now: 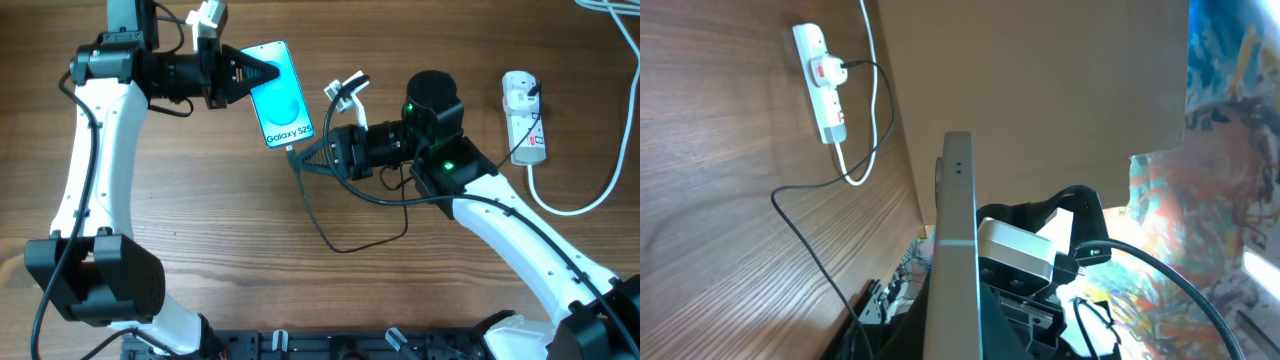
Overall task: Plug charger to phone and switch on socket
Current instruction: 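Bring the cable plug toward the phone's bottom port, then push the cable plug into the phone's bottom port with the right gripper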
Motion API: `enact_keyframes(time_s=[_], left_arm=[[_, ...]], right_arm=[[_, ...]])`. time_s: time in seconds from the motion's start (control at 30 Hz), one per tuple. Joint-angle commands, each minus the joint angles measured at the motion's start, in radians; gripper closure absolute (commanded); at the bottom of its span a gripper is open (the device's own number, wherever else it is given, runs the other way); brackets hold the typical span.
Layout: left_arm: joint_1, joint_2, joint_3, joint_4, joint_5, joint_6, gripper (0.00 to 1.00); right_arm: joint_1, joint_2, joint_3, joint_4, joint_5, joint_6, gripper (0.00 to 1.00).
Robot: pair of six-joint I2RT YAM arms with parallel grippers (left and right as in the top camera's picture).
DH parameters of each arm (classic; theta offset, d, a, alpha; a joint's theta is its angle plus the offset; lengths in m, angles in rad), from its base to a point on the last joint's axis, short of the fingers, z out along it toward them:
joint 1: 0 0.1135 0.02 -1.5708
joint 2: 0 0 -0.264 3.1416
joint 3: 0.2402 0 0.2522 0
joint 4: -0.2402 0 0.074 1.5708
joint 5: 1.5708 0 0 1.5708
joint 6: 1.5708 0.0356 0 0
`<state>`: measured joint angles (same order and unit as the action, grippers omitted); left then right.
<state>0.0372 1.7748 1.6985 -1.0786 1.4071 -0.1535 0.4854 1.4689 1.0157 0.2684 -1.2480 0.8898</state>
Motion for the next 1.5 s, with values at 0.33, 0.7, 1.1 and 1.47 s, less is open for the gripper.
enact_keyframes(time_s=[0.33,0.7,1.1,1.47], left_arm=[[0.021,0.002,0.003,0.075,0.109,-0.038,0.96],[0.031,0.002,0.003,0.081,0.11,-0.06,0.96],[0.007,0.002,0.003,0.126,0.098,-0.06,0.96],[-0.007,0.002,0.003,0.126,0.091,-0.06,0.96]], right_arm=[[-0.003,0.001,-0.003,0.001,0.022,0.045,0.96],[-0.025,0.001,-0.003,0.035,0.048,0.109,0.96],[-0.025,0.001,-0.003,0.036,0.044,0.109,0.96],[-0.025,0.001,-0.003,0.035,0.044,0.109,0.96]])
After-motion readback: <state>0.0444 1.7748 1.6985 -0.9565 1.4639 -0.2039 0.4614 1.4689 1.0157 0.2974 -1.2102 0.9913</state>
